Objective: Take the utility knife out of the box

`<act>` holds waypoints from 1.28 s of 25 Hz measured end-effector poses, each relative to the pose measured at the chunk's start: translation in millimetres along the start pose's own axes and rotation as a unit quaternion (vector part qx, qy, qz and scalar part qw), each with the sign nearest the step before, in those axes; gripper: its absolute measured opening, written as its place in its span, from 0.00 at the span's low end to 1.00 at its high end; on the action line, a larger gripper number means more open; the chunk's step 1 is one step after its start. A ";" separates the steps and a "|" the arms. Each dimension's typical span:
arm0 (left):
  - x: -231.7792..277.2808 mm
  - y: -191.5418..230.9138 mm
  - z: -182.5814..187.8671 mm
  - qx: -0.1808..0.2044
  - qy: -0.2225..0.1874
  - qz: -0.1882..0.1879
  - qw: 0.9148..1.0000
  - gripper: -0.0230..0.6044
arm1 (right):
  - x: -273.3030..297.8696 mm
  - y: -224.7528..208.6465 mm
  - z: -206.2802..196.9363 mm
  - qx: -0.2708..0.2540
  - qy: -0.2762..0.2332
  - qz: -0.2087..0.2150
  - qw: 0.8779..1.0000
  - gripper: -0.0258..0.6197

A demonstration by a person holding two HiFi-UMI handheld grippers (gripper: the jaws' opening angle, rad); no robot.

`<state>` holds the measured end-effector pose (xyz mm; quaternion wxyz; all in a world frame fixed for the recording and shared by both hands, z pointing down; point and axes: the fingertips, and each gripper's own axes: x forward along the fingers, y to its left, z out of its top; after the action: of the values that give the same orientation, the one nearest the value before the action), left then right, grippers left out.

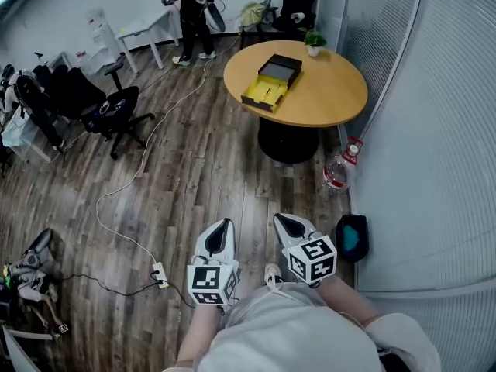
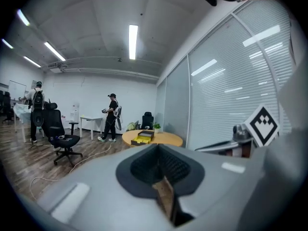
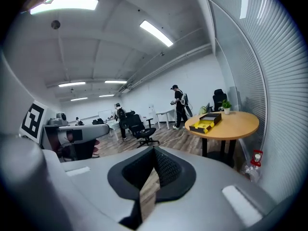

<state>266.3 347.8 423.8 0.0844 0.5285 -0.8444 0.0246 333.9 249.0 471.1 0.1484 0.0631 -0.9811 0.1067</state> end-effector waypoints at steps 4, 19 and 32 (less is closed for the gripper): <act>66.3 8.6 29.1 0.024 -0.033 0.011 0.999 0.05 | 41.4 -53.4 43.1 -0.033 -0.017 0.001 0.999 0.04; 254.1 74.3 22.6 -0.001 0.022 -0.022 1.000 0.05 | 178.1 -161.9 70.5 0.029 0.018 -0.023 0.999 0.04; 413.9 231.5 69.0 0.017 0.033 -0.133 0.990 0.05 | 359.5 -203.0 141.4 0.082 0.011 -0.139 0.987 0.04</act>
<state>-126.1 73.0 436.6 0.1057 0.6364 -0.7628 0.0450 -14.6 -13.1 487.4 0.1670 0.2096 -0.9491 0.1657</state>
